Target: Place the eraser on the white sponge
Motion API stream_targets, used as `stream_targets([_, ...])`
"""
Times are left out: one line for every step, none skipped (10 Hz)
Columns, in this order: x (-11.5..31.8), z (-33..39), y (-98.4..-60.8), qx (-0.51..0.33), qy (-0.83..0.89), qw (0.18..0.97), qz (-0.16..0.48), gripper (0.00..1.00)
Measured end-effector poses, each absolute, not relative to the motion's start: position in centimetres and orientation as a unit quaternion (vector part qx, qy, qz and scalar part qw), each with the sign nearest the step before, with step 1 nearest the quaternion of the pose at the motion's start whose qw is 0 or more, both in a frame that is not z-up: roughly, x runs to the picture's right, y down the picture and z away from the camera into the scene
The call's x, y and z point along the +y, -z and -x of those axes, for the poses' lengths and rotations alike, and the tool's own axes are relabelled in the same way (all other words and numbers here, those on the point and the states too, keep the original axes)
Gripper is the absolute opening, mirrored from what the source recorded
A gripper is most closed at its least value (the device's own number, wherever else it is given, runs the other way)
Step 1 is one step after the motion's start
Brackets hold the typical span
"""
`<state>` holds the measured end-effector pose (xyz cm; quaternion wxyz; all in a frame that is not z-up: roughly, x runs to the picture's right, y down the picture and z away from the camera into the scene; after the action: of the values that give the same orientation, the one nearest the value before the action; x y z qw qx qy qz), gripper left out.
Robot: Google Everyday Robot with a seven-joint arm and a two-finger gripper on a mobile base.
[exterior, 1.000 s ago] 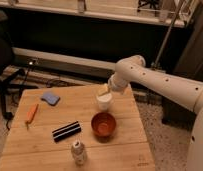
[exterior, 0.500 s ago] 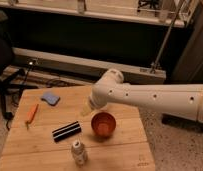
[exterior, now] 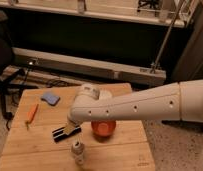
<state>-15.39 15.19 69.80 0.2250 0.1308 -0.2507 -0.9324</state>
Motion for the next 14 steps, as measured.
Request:
stream_targets([16.2, 16.7, -69.8, -0.267, 0.932, 0.197, -0.144, 0.80])
stream_targets([16.8, 17.3, -70.1, -0.283, 0.930, 0.178, -0.152, 0.80])
stream_targets([17.3, 17.7, -70.6, -0.295, 0.928, 0.160, -0.159, 0.80])
stream_targets([17.5, 17.7, -71.2, -0.304, 0.927, 0.147, -0.165, 0.80])
stream_targets([17.6, 17.6, -72.0, -0.310, 0.926, 0.135, -0.171, 0.80])
stream_targets([17.5, 17.5, -72.5, -0.313, 0.925, 0.128, -0.175, 0.80])
stream_targets([17.3, 17.4, -73.1, -0.317, 0.924, 0.122, -0.178, 0.80])
stream_targets([17.1, 17.2, -73.5, -0.319, 0.923, 0.124, -0.178, 0.80])
stream_targets([17.1, 17.2, -73.5, -0.319, 0.923, 0.124, -0.178, 0.80])
stream_targets([17.1, 17.2, -73.5, -0.319, 0.923, 0.124, -0.178, 0.80])
stream_targets([17.1, 17.2, -73.5, -0.319, 0.923, 0.124, -0.178, 0.80])
stream_targets([17.1, 17.0, -73.5, -0.318, 0.923, 0.123, -0.177, 0.80])
stream_targets([16.8, 16.8, -73.3, -0.310, 0.926, 0.115, -0.180, 0.80])
stream_targets([16.3, 16.6, -73.0, -0.294, 0.932, 0.094, -0.189, 0.80])
